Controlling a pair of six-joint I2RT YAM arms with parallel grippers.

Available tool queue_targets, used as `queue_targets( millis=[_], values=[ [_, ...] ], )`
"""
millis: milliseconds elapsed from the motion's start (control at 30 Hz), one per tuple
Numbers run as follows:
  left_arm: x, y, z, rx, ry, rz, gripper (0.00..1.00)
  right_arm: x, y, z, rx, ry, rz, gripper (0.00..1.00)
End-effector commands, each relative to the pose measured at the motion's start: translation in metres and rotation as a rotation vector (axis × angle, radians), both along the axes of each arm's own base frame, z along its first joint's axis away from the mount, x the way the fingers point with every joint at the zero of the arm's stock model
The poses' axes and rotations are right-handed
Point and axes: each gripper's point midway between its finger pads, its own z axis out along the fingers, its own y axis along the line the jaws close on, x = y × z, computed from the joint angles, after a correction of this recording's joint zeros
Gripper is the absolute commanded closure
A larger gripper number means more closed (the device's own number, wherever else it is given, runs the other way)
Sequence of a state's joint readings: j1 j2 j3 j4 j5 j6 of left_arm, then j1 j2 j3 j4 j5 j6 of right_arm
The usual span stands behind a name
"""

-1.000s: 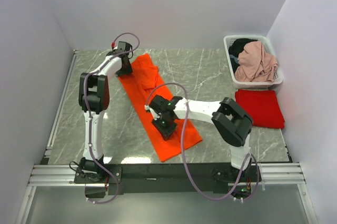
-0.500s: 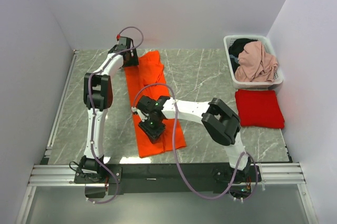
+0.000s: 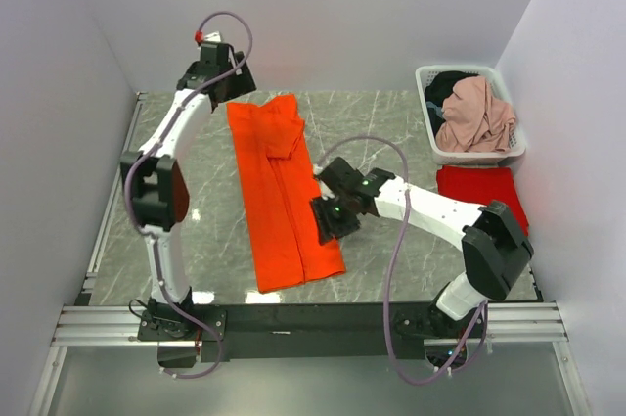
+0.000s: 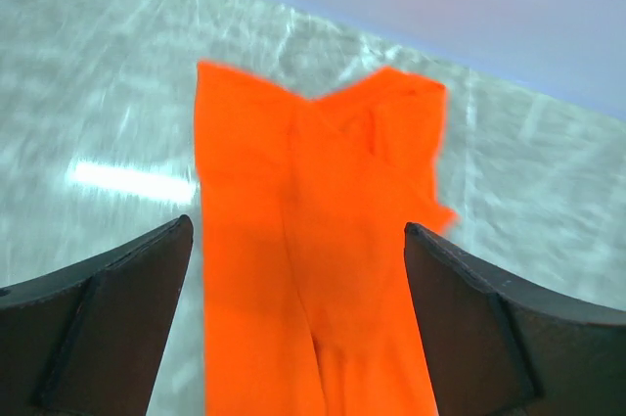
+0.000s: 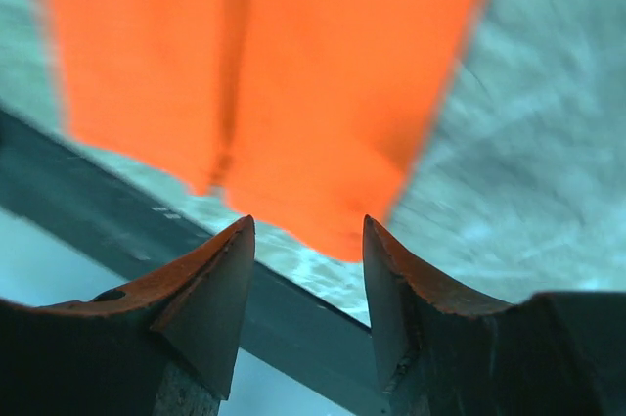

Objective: Fold and stack the t-shirts
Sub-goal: Fold the tshirt

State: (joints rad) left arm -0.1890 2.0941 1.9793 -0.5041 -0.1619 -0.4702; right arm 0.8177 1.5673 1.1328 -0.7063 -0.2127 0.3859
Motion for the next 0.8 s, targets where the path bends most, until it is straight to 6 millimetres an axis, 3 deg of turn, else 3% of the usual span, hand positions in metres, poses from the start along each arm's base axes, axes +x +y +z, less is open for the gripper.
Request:
queue_targets(
  millis=[0,33,67,100,133,167,200,233,267,300,333,367,467,533,633,767],
  values=[
    [-0.054,-0.003,0.017,-0.061,0.057,0.041,0.05,-0.010,-0.015,-0.017,0.004,0.048,-0.090,0.44],
    [-0.071,-0.003,0.010,-0.057,0.102,0.046,0.06,-0.012,-0.015,-0.018,0.017,0.065,-0.103,0.44],
    [-0.096,-0.008,-0.019,-0.051,0.186,0.053,0.06,-0.015,-0.018,-0.023,0.020,0.073,-0.114,0.43],
    [-0.116,-0.009,-0.010,-0.061,0.186,0.051,0.07,-0.016,-0.019,-0.025,0.025,0.081,-0.125,0.42],
    [-0.137,-0.016,-0.020,-0.055,0.226,0.038,0.07,-0.017,-0.019,-0.027,0.032,0.096,-0.135,0.42],
    [-0.167,-0.015,-0.051,-0.047,0.311,0.054,0.08,-0.017,-0.023,-0.031,0.028,0.106,-0.153,0.41],
    [-0.187,-0.014,-0.043,-0.057,0.303,0.059,0.08,-0.018,-0.023,-0.033,0.031,0.111,-0.160,0.41],
    [-0.209,-0.022,-0.054,-0.069,0.344,0.058,0.08,-0.018,-0.023,-0.036,0.031,0.116,-0.165,0.41],
    [-0.242,-0.018,-0.083,-0.054,0.428,0.064,0.09,-0.021,-0.024,-0.040,0.029,0.129,-0.165,0.41],
    [-0.261,-0.021,-0.080,-0.081,0.427,0.053,0.09,-0.022,-0.025,-0.043,0.026,0.139,-0.167,0.41],
    [-0.281,-0.029,-0.088,-0.104,0.459,0.058,0.09,-0.023,-0.025,-0.044,0.026,0.143,-0.167,0.41],
    [-0.312,-0.025,-0.104,-0.105,0.505,0.061,0.10,-0.024,-0.024,-0.049,0.028,0.153,-0.167,0.41],
    [-0.365,-0.040,-0.128,-0.182,0.608,0.043,0.11,-0.026,-0.028,-0.056,0.011,0.158,-0.178,0.43],
    [-0.384,-0.052,-0.124,-0.247,0.610,0.013,0.12,-0.027,-0.031,-0.062,-0.007,0.165,-0.191,0.44],
    [-0.407,-0.050,-0.133,-0.251,0.669,0.000,0.12,-0.031,-0.035,-0.071,-0.031,0.189,-0.200,0.46],
    [-0.423,-0.045,-0.137,-0.215,0.741,-0.021,0.14,-0.035,-0.042,-0.078,-0.060,0.200,-0.215,0.49]
  ],
)
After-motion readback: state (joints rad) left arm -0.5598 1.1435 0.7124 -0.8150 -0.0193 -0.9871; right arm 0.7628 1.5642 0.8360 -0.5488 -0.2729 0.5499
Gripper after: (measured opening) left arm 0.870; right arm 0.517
